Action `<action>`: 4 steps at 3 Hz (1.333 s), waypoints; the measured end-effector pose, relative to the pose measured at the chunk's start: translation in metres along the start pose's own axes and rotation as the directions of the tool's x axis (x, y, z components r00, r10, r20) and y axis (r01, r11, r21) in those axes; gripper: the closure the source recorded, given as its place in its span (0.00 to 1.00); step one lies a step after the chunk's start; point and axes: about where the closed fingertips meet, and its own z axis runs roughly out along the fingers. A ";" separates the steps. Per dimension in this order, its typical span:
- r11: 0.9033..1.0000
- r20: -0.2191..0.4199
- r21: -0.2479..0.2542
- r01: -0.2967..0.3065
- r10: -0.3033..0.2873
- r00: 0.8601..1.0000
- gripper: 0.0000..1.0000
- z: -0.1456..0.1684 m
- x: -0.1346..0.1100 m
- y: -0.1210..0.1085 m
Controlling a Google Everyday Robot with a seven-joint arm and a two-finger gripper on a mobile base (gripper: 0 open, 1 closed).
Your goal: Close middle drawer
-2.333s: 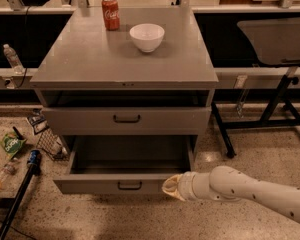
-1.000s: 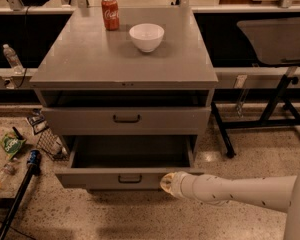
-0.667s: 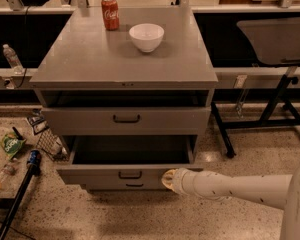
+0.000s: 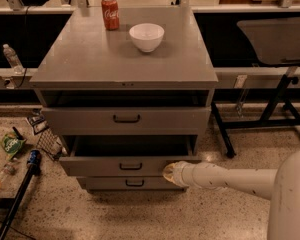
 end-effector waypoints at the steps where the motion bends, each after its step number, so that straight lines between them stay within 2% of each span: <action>1: 1.000 -0.016 0.003 0.017 -0.017 1.000 1.00 0.020 0.012 -0.017; 2: 1.000 -0.028 0.010 0.023 -0.023 0.999 1.00 0.030 0.018 -0.027; 3: 0.999 0.026 -0.013 -0.049 0.049 0.998 1.00 0.012 0.008 -0.019; 4: 0.985 0.111 -0.096 -0.142 0.153 0.982 1.00 -0.022 -0.013 -0.002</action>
Offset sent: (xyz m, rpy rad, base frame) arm 0.0592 -0.0108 -0.0227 -0.0524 -0.0266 -0.0146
